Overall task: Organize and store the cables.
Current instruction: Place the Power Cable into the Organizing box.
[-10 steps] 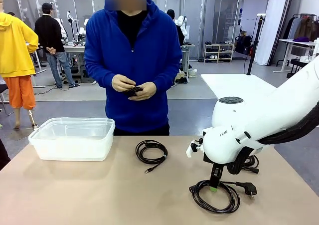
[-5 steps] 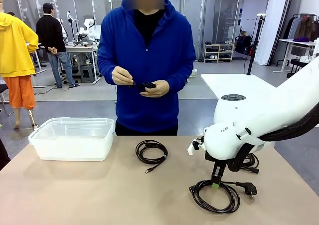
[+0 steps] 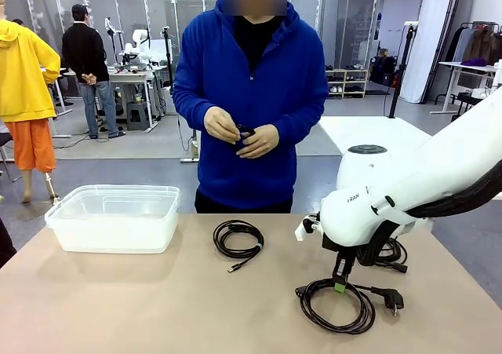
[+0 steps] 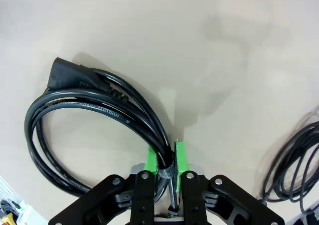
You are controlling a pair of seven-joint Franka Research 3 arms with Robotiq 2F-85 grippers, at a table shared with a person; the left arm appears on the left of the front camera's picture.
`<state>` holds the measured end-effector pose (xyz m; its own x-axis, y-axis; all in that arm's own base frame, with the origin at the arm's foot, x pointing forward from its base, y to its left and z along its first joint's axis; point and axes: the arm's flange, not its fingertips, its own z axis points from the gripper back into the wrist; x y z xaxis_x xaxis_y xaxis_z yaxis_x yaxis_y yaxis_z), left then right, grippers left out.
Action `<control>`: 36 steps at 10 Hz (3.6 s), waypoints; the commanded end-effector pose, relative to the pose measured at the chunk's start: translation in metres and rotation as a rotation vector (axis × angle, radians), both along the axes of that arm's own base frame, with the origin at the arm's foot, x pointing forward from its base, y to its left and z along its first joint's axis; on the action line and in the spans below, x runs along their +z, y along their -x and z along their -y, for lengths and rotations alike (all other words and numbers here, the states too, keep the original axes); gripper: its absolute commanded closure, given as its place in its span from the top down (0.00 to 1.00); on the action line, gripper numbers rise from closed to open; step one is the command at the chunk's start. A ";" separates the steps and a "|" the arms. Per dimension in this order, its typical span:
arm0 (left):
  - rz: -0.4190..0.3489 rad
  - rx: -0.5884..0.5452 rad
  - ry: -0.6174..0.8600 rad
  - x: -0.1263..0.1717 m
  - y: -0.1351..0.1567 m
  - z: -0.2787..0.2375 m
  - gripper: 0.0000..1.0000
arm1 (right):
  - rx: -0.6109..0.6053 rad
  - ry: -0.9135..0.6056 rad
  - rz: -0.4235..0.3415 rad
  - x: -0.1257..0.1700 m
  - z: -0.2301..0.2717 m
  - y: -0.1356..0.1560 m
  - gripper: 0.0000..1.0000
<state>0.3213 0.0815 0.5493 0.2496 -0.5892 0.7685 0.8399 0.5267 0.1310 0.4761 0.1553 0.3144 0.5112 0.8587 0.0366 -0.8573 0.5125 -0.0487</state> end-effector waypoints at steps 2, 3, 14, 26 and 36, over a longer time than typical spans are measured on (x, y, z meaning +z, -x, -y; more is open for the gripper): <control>0.004 -0.021 0.008 0.001 -0.002 -0.002 1.00 | 0.023 0.043 0.047 0.049 -0.005 0.018 0.00; 0.004 -0.021 0.008 0.001 -0.002 -0.002 1.00 | 0.049 0.047 0.053 0.070 -0.008 0.025 0.00; 0.004 -0.021 0.008 0.001 -0.002 -0.002 1.00 | 0.211 0.100 -0.004 0.120 -0.167 0.034 0.00; 0.004 -0.021 0.008 0.001 -0.002 -0.002 1.00 | 0.338 0.063 -0.091 0.032 -0.293 0.042 0.00; 0.004 -0.021 0.008 0.001 -0.002 -0.002 1.00 | 0.369 0.076 -0.090 0.014 -0.280 0.043 0.75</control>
